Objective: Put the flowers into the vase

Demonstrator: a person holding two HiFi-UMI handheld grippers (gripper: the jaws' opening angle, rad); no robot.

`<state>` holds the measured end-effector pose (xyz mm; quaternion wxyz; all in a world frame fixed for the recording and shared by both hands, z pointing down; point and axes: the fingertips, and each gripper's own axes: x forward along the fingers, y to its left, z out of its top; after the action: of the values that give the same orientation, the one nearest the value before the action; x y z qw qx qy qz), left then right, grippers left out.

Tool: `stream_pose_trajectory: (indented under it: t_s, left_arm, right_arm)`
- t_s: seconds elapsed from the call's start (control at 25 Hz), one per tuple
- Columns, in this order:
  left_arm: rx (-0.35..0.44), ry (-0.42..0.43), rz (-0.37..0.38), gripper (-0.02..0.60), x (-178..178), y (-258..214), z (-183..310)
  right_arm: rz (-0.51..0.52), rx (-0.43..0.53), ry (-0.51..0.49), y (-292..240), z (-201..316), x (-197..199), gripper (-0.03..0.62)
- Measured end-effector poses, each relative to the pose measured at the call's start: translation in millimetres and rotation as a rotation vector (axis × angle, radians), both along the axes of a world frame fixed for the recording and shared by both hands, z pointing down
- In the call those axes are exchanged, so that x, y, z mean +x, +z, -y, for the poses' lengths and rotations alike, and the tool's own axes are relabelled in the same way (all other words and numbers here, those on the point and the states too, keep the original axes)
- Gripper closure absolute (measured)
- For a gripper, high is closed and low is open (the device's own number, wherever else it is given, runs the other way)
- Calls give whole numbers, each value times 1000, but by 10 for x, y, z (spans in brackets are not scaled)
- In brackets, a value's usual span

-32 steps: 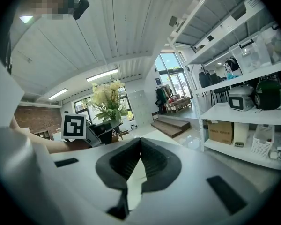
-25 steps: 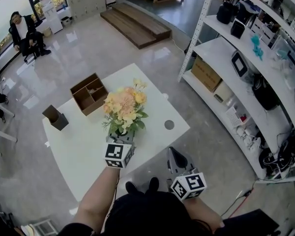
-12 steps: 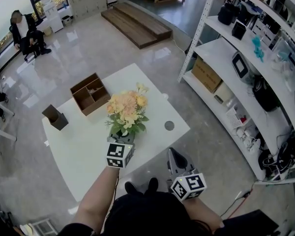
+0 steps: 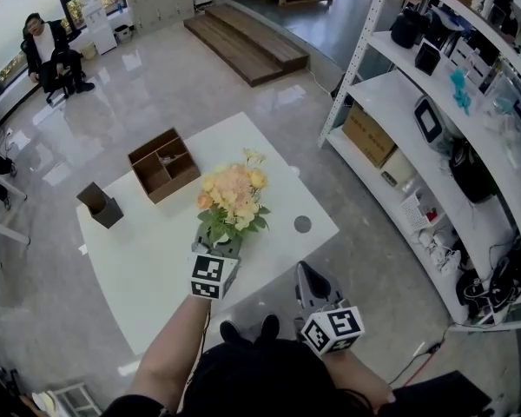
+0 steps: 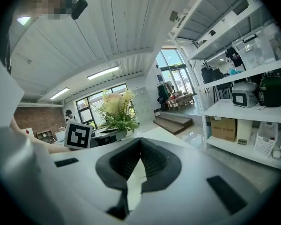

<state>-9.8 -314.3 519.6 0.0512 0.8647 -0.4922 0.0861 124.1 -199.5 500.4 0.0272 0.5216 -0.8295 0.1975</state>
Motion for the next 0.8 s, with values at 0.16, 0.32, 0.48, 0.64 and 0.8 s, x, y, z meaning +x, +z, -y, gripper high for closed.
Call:
stream_pose_trajectory:
  t_s: [0.16, 0.32, 0.48, 0.64, 0.8]
  left_arm:
    - [-6, 9, 10, 468, -12, 2, -9]
    - [-11, 26, 29, 449, 7, 6, -31]
    - [-21, 26, 39, 433, -7, 17, -49]
    - [-28, 32, 48, 419, -17, 21, -54]
    - [-37, 45, 51, 402, -8, 17, -71]
  right_arm:
    - [0, -2, -5, 4, 12, -38, 591]
    - [0, -2, -9, 8, 15, -58, 591]
    - [1, 0, -14, 0, 15, -78, 591]
    - [3, -1, -18, 3, 19, -101, 591]
    - [2, 1, -22, -9, 18, -114, 591]
